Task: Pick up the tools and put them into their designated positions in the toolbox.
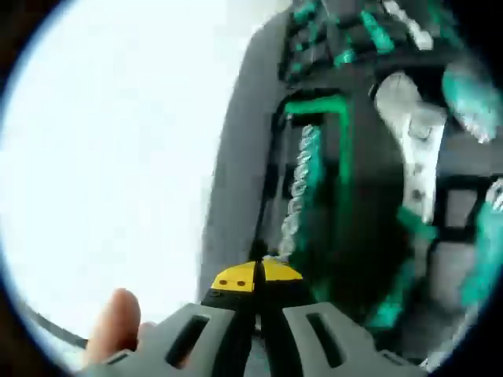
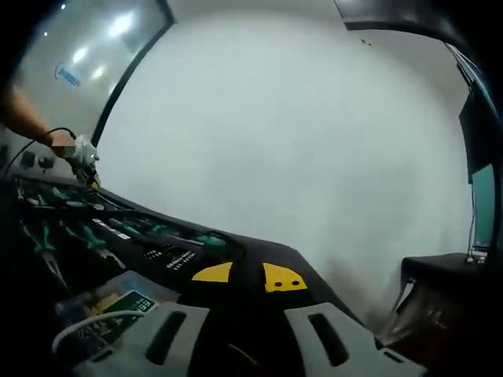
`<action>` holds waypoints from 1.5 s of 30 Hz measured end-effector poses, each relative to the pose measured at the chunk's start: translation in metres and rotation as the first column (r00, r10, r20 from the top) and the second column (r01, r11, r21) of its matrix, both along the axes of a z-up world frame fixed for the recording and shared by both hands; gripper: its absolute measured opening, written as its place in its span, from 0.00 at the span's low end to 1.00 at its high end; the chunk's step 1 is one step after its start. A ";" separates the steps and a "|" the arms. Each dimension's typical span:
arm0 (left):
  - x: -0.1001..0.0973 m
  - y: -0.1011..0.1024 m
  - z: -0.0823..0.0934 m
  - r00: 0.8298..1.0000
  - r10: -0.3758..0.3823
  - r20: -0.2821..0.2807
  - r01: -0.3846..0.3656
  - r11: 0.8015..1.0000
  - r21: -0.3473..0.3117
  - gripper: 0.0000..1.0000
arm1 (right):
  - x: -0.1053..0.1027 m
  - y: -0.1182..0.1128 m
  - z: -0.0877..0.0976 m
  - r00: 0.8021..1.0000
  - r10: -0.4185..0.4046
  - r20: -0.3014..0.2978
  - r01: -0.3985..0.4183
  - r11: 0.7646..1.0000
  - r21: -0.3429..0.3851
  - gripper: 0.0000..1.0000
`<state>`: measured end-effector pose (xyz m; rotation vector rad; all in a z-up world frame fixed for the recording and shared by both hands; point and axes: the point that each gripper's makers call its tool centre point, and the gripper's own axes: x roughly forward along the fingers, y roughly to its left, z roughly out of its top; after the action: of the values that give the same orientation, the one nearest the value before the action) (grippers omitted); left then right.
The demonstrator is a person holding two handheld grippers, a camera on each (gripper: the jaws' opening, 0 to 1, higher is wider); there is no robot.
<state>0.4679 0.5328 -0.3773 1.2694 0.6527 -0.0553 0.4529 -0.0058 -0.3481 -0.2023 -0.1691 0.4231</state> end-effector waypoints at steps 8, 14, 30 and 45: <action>-0.004 -0.005 -0.011 0.999 -0.037 -0.011 0.038 0.997 0.074 0.00 | 0.002 -0.005 0.000 1.000 -0.019 -0.002 0.019 1.000 0.006 0.11; -0.006 -0.011 -0.013 0.993 -0.099 -0.064 0.107 0.985 0.132 0.00 | 0.002 -0.002 -0.002 1.000 -0.014 -0.007 0.014 1.000 -0.014 0.11; 0.003 -0.007 -0.020 0.991 -0.106 -0.080 0.114 0.989 0.097 0.00 | 0.003 -0.003 -0.003 1.000 -0.021 -0.011 0.021 1.000 -0.014 0.11; -0.010 -0.024 -0.002 0.984 0.118 0.137 -0.087 0.973 -0.214 0.00 | 0.004 -0.007 -0.002 0.999 -0.032 -0.013 0.032 0.999 0.002 0.11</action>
<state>0.4577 0.5086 -0.3793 1.0262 0.5669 0.0553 0.4566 -0.0131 -0.3502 -0.1994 -0.1533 0.3923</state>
